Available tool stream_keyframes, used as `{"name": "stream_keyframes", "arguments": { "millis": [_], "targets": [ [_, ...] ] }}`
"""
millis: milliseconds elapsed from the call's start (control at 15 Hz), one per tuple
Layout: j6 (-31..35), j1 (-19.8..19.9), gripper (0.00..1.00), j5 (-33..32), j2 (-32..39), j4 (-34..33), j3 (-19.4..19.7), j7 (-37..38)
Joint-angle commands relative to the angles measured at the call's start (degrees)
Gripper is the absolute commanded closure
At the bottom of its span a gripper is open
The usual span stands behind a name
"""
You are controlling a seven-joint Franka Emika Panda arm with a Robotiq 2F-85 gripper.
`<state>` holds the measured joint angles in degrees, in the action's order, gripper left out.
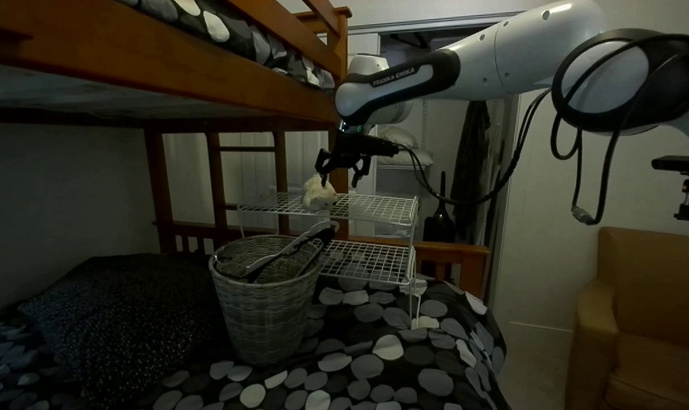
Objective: Put the teddy bear on the bottom shelf of the rack
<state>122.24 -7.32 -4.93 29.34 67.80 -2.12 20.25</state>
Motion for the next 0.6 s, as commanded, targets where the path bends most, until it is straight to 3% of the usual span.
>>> {"name": "stream_keyframes", "arguments": {
  "millis": [0,333,533],
  "targets": [
    [3.31,-0.82,0.00,-2.03,0.37,0.50,0.74,0.58],
    [15.76,-3.74,0.00,-10.11,4.48,-0.18,3.54,3.81],
    [18.32,-4.82,0.00,-11.93,6.91,-0.88,4.56,5.43]
  ]
}}
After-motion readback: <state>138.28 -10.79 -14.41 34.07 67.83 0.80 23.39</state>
